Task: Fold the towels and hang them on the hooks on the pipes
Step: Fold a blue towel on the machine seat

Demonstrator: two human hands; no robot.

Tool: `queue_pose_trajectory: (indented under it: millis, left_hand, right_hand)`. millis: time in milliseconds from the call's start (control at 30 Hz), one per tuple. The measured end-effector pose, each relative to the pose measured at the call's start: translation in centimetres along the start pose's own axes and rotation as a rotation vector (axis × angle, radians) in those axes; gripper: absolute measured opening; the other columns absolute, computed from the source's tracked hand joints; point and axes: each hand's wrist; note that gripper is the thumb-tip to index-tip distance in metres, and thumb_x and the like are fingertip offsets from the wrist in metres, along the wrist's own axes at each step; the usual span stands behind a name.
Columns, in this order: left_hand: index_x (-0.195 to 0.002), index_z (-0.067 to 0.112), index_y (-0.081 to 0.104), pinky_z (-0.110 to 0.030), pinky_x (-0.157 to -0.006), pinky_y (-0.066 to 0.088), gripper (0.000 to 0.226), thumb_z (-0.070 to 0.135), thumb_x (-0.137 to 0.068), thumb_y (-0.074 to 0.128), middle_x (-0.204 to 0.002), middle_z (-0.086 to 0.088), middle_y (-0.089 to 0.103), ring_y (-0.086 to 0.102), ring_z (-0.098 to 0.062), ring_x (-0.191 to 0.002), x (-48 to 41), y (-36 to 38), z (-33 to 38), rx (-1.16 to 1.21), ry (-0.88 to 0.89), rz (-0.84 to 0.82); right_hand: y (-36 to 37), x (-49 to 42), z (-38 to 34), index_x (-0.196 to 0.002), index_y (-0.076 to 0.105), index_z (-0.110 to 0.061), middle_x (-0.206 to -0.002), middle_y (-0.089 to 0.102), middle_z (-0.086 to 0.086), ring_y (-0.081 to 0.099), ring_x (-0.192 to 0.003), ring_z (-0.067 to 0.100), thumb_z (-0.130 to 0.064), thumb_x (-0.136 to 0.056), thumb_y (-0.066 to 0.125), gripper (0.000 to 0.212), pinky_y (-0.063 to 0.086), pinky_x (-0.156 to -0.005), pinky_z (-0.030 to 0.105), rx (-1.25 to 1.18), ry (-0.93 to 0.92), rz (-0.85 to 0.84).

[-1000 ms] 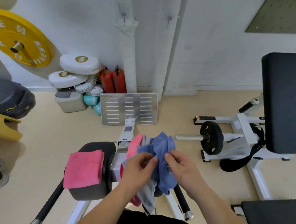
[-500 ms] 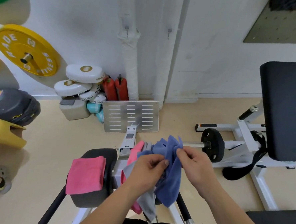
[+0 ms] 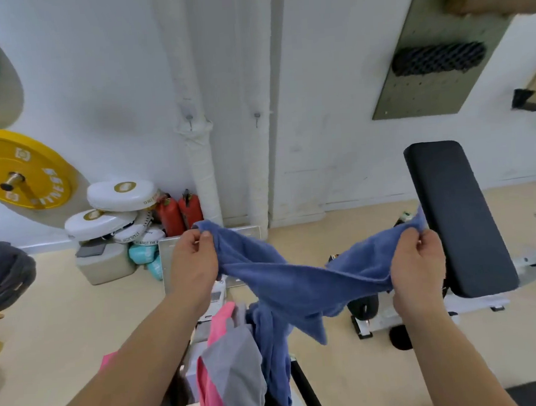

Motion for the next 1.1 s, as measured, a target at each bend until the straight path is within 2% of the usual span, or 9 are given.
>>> queue_pose_trajectory:
  millis: [167,267,367,467,567,733,867,1000,1100]
  left_hand:
    - [-0.094,0.006,0.060,-0.045,-0.070,0.058,0.026,0.025,-0.106,0.049,-0.082,-0.015,0.065,0.060,-0.026,-0.072,1.2,1.1,4.0,-0.125,0.116,-0.144]
    - [-0.080,0.010,0.059,-0.035,-0.075,0.052,0.031,0.026,-0.105,0.050,-0.079,-0.004,0.062,0.060,-0.021,-0.077,1.5,1.6,5.8,0.103,-0.061,-0.107]
    - [-0.075,0.020,0.061,-0.039,-0.092,0.053,0.037,0.051,-0.095,0.063,-0.092,-0.002,0.070,0.066,-0.019,-0.092,0.8,0.8,5.1,0.256,-0.145,-0.131]
    - [-0.070,0.013,0.050,-0.024,-0.062,0.049,0.048,0.052,-0.088,0.072,-0.066,-0.006,0.051,0.052,-0.005,-0.058,1.5,0.2,3.6,0.073,-0.001,-0.190]
    - [-0.067,0.013,0.049,-0.028,-0.060,0.039,0.040,0.035,-0.097,0.064,-0.058,-0.001,0.047,0.042,-0.005,-0.051,2.5,-0.2,1.9,-0.288,0.248,-0.211]
    - [-0.106,0.030,0.070,-0.017,-0.079,0.051,0.019,0.023,-0.104,0.052,-0.095,0.011,0.074,0.067,-0.001,-0.090,4.7,-2.3,2.4,-0.275,0.330,-0.338]
    - [-0.103,0.033,0.072,-0.007,-0.080,0.048,0.026,0.015,-0.104,0.052,-0.097,0.014,0.075,0.068,0.001,-0.094,6.5,-4.3,3.3,-0.165,0.326,-0.362]
    - [-0.103,0.029,0.075,-0.022,-0.086,0.056,0.027,0.014,-0.105,0.052,-0.099,0.008,0.077,0.071,-0.009,-0.097,7.5,-6.8,3.5,-0.091,0.263,-0.398]
    - [-0.103,0.028,0.077,-0.031,-0.090,0.058,0.029,0.015,-0.106,0.051,-0.099,0.004,0.079,0.073,-0.014,-0.098,7.7,-8.8,3.3,-0.018,0.206,-0.414]
  right_hand:
    - [0.0,0.7,2.7,-0.085,0.057,-0.002,-0.076,0.062,0.011,0.061,-0.075,0.030,-0.018,-0.103,0.048,0.026,0.050,-0.065,0.035,0.115,0.167,-0.160]
    - [0.4,1.7,4.0,-0.086,0.059,0.005,-0.077,0.064,0.019,0.064,-0.074,0.030,-0.017,-0.097,0.056,0.025,0.059,-0.070,0.044,-0.049,0.283,-0.173]
    - [0.7,2.2,4.5,-0.076,0.052,-0.004,-0.075,0.054,0.017,0.056,-0.071,0.027,-0.025,-0.094,0.068,0.032,0.054,-0.069,0.045,-0.155,0.333,-0.164]
    - [1.8,3.4,3.5,-0.072,0.045,0.003,-0.070,0.047,0.015,0.048,-0.070,0.026,-0.031,-0.089,0.073,0.047,0.047,-0.064,0.041,-0.174,0.267,-0.256]
    - [3.2,5.5,1.5,-0.084,0.050,0.013,-0.073,0.057,0.022,0.060,-0.071,0.030,-0.027,-0.100,0.063,0.045,0.060,-0.071,0.048,-0.196,0.214,-0.454]
    - [4.7,8.8,-1.9,-0.090,0.068,0.001,-0.084,0.068,0.032,0.068,-0.073,0.035,-0.020,-0.106,0.054,0.030,0.060,-0.075,0.053,-0.166,0.121,-0.683]
    - [5.9,11.4,-4.3,-0.117,0.064,-0.020,-0.082,0.074,0.026,0.072,-0.068,0.030,-0.005,-0.102,0.058,0.021,0.061,-0.068,0.039,-0.234,0.140,-0.782]
    - [6.8,13.7,-5.8,-0.127,0.058,-0.032,-0.083,0.073,0.031,0.073,-0.070,0.032,0.003,-0.099,0.058,0.045,0.062,-0.063,0.033,-0.294,0.148,-0.896]
    - [7.4,15.2,-6.4,-0.130,0.059,-0.024,-0.082,0.074,0.027,0.073,-0.072,0.032,0.006,-0.101,0.052,0.042,0.063,-0.064,0.033,-0.295,0.156,-0.943]
Point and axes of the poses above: each hand's wrist, its own x-axis away from the middle knuckle, its own y-axis out of the palm, z = x × y
